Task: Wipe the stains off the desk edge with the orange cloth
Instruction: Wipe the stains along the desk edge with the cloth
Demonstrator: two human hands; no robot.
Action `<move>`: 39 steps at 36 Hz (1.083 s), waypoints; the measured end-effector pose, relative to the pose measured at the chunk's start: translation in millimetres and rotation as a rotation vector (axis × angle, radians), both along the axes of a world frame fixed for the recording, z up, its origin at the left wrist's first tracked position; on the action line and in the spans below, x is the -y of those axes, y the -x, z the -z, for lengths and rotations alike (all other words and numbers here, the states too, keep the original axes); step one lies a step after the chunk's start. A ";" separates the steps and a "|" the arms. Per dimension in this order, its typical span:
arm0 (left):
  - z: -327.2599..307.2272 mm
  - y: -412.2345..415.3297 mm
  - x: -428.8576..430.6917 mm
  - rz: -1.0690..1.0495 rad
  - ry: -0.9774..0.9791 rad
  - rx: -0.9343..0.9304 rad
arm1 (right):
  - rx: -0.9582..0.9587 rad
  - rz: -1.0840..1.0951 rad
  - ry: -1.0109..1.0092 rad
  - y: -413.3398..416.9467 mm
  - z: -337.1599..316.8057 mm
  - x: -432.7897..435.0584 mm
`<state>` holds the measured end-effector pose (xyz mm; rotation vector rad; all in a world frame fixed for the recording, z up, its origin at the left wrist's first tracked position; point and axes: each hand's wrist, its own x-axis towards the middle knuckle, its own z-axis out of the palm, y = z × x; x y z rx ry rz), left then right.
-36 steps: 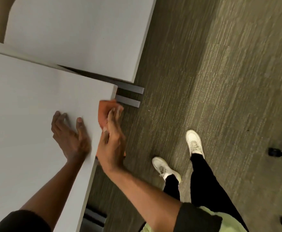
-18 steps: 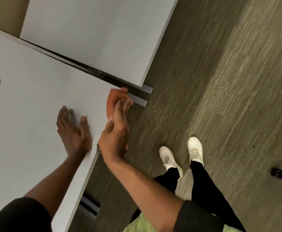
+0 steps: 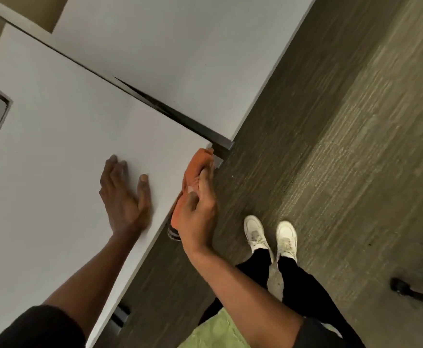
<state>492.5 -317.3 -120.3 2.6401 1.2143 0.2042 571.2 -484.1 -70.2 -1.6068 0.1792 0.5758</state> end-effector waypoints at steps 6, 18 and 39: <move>1.3 3.0 -0.1 0.013 0.000 0.003 | -0.127 0.080 -0.065 -18.3 8.4 -4.9; -20.9 -25.0 17.3 -0.060 -0.015 -0.097 | -0.153 -0.051 -0.033 -58.4 21.0 20.2; -1.0 -141.5 69.5 -0.612 -0.104 0.088 | 0.191 -1.124 0.030 -238.4 24.0 -18.4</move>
